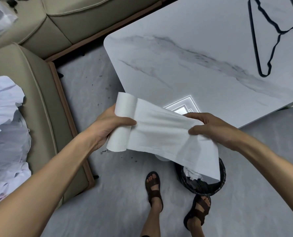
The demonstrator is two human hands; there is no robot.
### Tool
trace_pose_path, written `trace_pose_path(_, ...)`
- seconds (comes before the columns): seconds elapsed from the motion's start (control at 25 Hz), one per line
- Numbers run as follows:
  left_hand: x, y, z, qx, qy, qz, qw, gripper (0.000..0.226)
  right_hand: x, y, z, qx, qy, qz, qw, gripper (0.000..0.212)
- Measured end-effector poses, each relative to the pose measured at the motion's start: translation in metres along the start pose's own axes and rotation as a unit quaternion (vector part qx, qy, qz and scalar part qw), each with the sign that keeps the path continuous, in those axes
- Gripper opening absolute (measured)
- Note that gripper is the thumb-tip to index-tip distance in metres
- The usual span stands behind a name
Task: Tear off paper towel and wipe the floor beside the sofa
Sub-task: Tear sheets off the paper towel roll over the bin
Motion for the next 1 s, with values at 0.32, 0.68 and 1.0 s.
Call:
trace_pose_path(0.32,0.005,-0.014,0.023,0.004,-0.012,-0.112,0.994,0.053,0.021,0.016,-0.011,0.044,-0.073,-0.085,0.993,0.038)
trace_pose_path(0.68,-0.005,-0.016,0.042,0.042,0.113,-0.013,0.993,0.037,0.069,0.038,-0.021,-0.011,-0.029,-0.124,0.992,0.020)
trace_pose_path(1.0,0.004,-0.009,0.042,0.056,0.152,0.055,0.985,0.037,0.077,0.035,-0.004,-0.008,0.088,-0.037,0.995,0.020)
Point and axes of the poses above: each hand's wrist, its own y-axis towards the middle knuckle, its own x-axis out of the palm, z = x × y, the point moved 2 cm from there along y, towards the middle knuckle, and after that the axes turned 11 degrees about y, right-handed, at the moved point
